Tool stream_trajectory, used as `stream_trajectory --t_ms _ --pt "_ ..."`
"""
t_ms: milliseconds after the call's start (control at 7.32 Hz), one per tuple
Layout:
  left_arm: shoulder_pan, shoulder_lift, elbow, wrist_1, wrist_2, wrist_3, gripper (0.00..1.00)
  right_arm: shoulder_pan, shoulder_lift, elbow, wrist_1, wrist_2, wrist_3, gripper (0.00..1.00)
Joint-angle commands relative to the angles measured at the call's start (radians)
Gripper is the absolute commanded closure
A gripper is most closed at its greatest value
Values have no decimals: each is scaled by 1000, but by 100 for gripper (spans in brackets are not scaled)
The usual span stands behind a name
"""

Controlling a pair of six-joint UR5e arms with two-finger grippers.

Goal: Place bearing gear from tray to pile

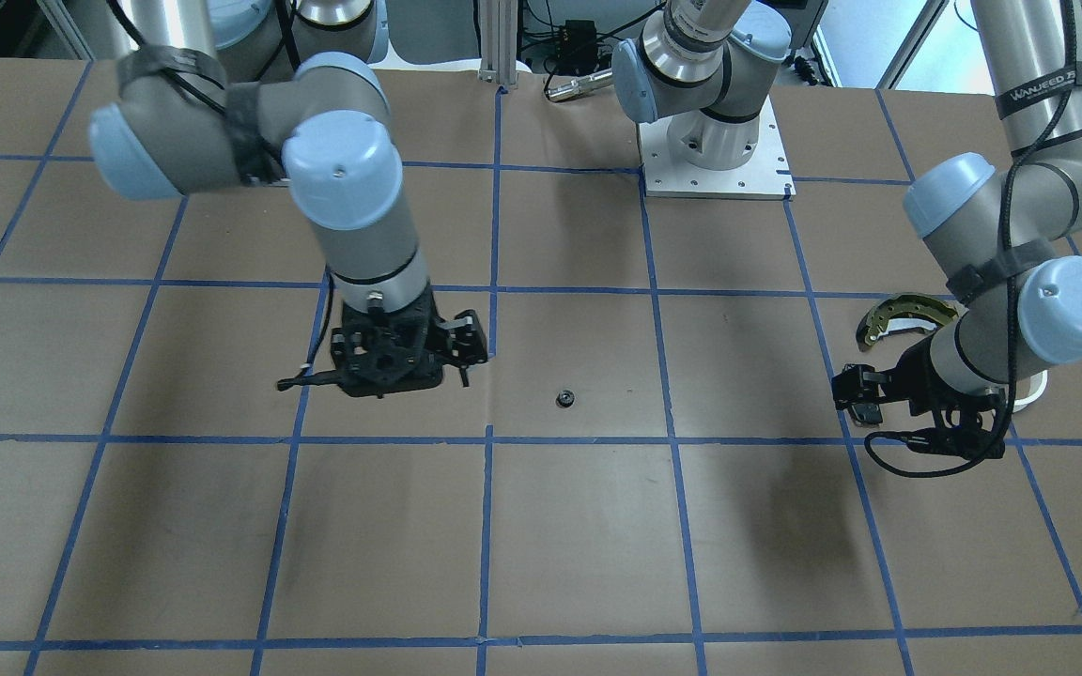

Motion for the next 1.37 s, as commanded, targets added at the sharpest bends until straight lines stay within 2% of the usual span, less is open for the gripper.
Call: stream_trajectory --t_ms 0,137,273,410,546,820,1093,1230 --pt "-163 48 19 -26 -6 -156 0 -159 -145 -53 209 -10 -166 0" --pt "-239 59 19 -23 -50 -216 0 -174 -182 -120 312 -45 -183 0" --pt "-310 54 19 -12 -70 -276 0 -169 -214 -148 362 -48 -183 0" --pt "-375 45 19 -10 -80 -360 0 -179 -214 -142 359 -44 -183 0" --pt "-445 34 16 37 -127 -422 0 -197 -210 -142 348 -34 -185 0" --pt "-568 8 -7 83 -141 -513 0 -215 -227 -148 414 -36 -173 0" --pt "-598 -19 -49 92 -137 -551 0 -216 -268 -130 468 -85 -146 0" --pt "-598 -32 -88 178 -135 -551 0 -216 -270 -140 468 -86 -136 0"
